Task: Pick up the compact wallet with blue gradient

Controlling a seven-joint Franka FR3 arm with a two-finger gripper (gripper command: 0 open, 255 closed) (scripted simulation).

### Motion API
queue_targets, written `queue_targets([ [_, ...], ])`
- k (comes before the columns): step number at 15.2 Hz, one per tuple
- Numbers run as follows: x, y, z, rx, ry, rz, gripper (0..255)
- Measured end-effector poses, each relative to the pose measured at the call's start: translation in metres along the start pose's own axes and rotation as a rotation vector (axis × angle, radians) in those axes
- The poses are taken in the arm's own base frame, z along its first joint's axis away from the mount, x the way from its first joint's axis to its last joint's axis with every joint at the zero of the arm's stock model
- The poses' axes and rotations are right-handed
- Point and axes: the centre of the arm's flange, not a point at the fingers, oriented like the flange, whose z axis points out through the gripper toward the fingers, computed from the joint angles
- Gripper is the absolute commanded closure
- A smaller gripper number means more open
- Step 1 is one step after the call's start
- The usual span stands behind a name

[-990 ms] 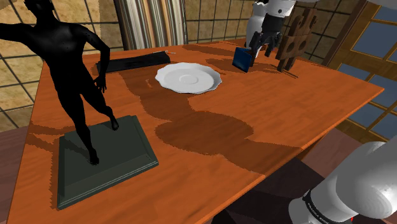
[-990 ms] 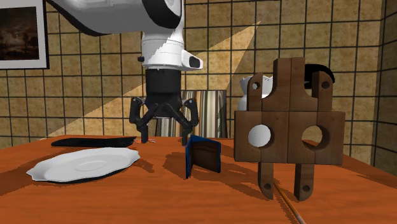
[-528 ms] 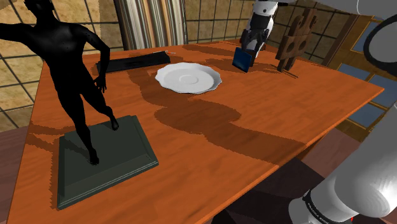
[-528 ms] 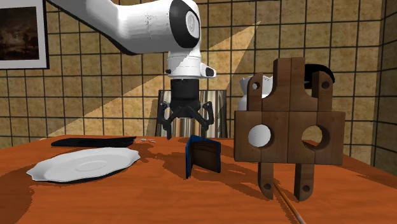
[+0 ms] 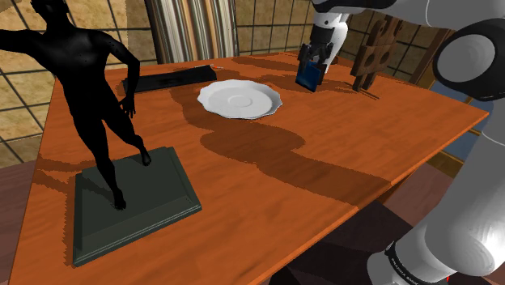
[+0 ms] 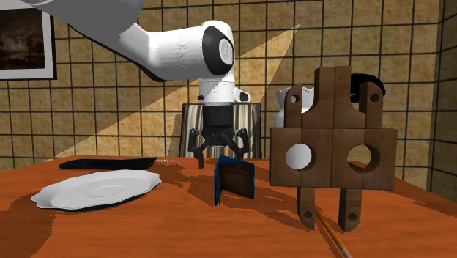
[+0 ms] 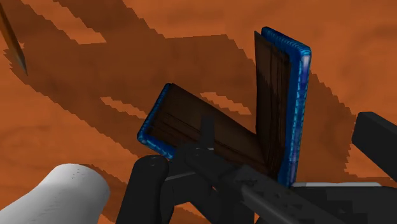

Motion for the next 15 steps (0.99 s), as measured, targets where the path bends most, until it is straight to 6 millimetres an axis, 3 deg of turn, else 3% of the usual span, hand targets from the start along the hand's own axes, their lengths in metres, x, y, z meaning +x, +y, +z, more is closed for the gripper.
queue_targets([
  [2,-0.0006,-0.0005,0.0081,0.0,0.0,0.0,0],
  [3,-0.0011,-0.0001,0.0106,0.0,0.0,0.0,255],
  [15,-0.0014,0.0004,0.0073,0.0,0.0,0.0,255],
])
